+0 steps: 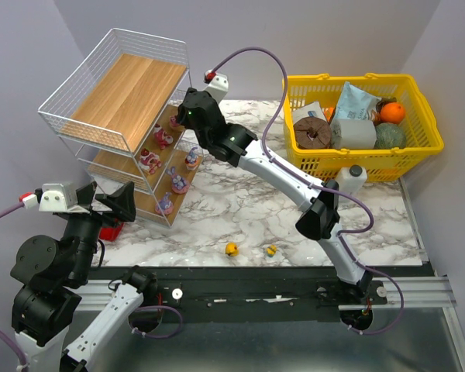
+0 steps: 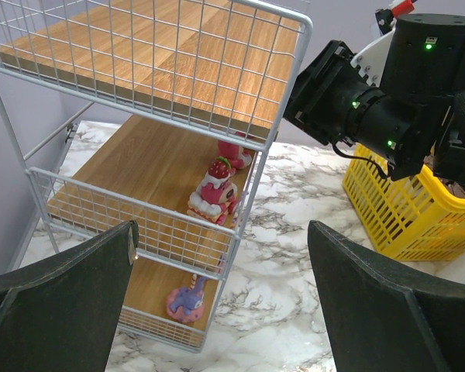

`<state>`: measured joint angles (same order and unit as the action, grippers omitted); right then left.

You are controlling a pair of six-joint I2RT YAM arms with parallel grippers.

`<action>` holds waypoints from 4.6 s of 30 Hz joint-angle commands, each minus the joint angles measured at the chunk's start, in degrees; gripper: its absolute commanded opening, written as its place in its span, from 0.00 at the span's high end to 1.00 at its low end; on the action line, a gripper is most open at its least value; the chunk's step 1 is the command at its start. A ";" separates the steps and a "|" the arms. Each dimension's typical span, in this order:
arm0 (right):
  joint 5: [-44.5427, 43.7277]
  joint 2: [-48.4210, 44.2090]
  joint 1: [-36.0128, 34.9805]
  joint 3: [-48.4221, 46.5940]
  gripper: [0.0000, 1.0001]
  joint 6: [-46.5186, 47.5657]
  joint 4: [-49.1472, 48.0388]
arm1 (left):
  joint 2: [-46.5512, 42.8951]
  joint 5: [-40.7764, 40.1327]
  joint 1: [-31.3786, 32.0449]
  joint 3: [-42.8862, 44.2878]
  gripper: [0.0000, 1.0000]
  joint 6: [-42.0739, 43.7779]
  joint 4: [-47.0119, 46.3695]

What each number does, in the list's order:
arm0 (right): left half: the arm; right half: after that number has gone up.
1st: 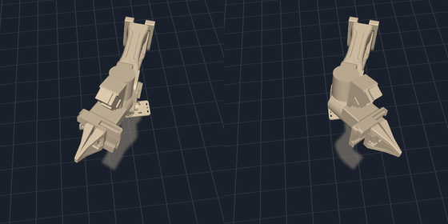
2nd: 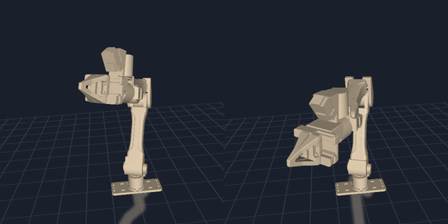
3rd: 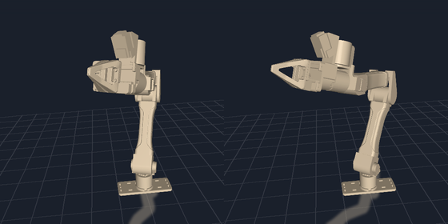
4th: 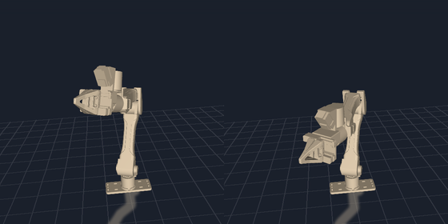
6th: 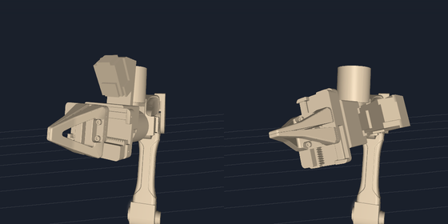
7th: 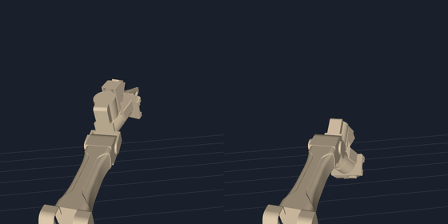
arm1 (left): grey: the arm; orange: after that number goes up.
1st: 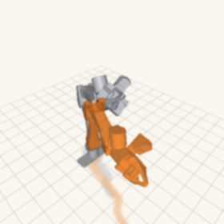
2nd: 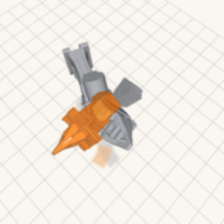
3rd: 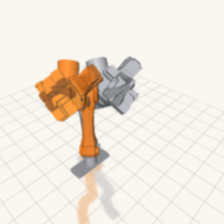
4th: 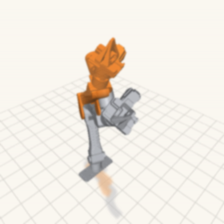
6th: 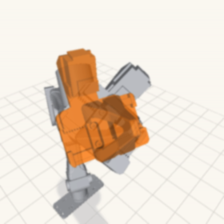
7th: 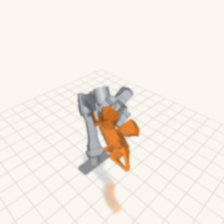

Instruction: Place and organize the plastic toys onto the shelf

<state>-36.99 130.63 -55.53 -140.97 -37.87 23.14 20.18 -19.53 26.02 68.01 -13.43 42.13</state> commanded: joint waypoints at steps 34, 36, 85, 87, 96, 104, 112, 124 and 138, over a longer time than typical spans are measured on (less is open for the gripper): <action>6.49 -7.15 1.21 16.08 0.90 -1.42 -3.54 | -0.76 -0.86 0.26 0.46 0.01 0.51 -0.12; 6.93 -6.53 1.47 15.46 0.91 -1.42 -3.89 | -0.67 -0.86 0.26 0.46 0.01 0.51 -0.12; 11.41 -49.85 1.48 69.56 0.23 -5.38 1.04 | 3.37 40.79 -2.55 -9.72 0.01 -5.02 -6.35; 12.47 -52.22 1.47 72.75 0.19 -5.72 1.03 | 3.28 42.63 -2.55 -11.40 0.01 -5.73 -7.06; 14.84 -54.34 1.47 80.76 0.15 -10.47 1.03 | 4.77 44.05 -2.55 -20.54 0.01 -10.65 -12.94; 16.78 -51.45 1.47 82.87 0.15 -13.46 1.56 | 4.34 36.95 -1.50 -26.17 0.01 -14.16 -16.81; 16.52 -48.01 1.47 82.35 0.15 -15.31 2.35 | 8.29 30.28 4.29 -26.00 0.04 -13.64 -19.80; 13.88 -45.02 1.65 79.79 0.14 -16.36 6.12 | 19.78 -7.16 41.28 -22.22 0.02 -13.12 -21.57; 13.17 -63.73 2.70 92.18 0.11 -19.62 8.86 | 27.19 -14.14 52.81 -34.16 0.01 -15.48 -22.26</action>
<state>-22.35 72.03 -53.15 -50.70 -56.45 30.30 47.31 -32.16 77.19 40.14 -26.09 22.13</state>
